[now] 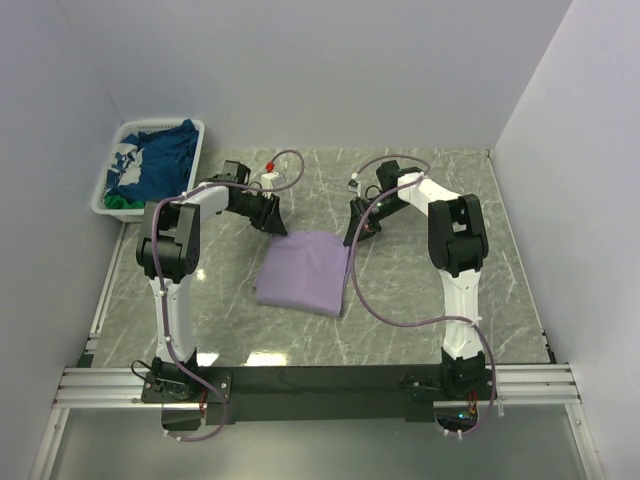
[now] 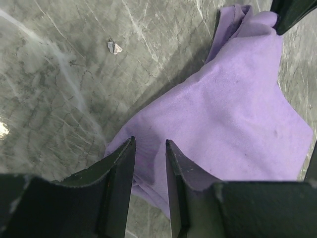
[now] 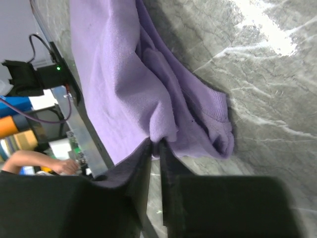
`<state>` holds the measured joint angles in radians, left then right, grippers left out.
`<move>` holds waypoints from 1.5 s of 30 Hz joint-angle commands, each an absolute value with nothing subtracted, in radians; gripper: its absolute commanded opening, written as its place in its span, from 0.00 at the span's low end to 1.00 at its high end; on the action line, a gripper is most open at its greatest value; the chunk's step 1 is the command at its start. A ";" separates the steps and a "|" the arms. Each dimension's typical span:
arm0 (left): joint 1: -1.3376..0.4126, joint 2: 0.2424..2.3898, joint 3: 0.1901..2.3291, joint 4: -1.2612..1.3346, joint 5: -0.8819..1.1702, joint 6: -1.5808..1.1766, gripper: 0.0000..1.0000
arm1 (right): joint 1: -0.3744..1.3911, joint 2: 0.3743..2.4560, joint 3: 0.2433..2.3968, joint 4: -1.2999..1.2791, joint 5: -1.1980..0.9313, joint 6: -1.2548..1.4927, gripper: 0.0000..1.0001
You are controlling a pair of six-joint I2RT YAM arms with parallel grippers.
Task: Fold and stack the t-shirts
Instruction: Fold the tshirt
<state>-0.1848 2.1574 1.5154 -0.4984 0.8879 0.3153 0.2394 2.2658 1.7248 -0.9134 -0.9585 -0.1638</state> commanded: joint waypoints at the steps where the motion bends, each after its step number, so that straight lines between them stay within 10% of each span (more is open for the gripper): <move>1: -0.186 2.163 1.554 -0.505 0.887 0.307 0.36 | 0.232 2.206 1.749 -0.923 -0.962 -0.155 0.10; 20: -0.186 2.163 1.554 -0.480 0.756 0.262 0.23 | 0.224 2.080 1.603 -0.798 -0.694 0.027 0.00; 36: -0.138 2.063 1.479 -0.335 0.765 0.166 0.26 | 0.224 2.327 1.976 -0.840 -0.515 0.026 0.00; 42: -0.097 1.925 1.473 -0.278 0.896 0.025 0.39 | 0.224 2.131 1.866 -0.824 -0.560 -0.023 0.52; 45: -0.107 1.864 1.405 -0.160 0.931 -0.150 0.42 | 0.224 2.010 1.766 -0.720 -0.590 -0.005 0.56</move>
<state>-0.0849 1.9606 1.4414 -0.2886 0.8421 0.0109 0.2325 2.1712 1.8038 -0.8146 -0.5499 0.0013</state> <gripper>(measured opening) 0.412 0.556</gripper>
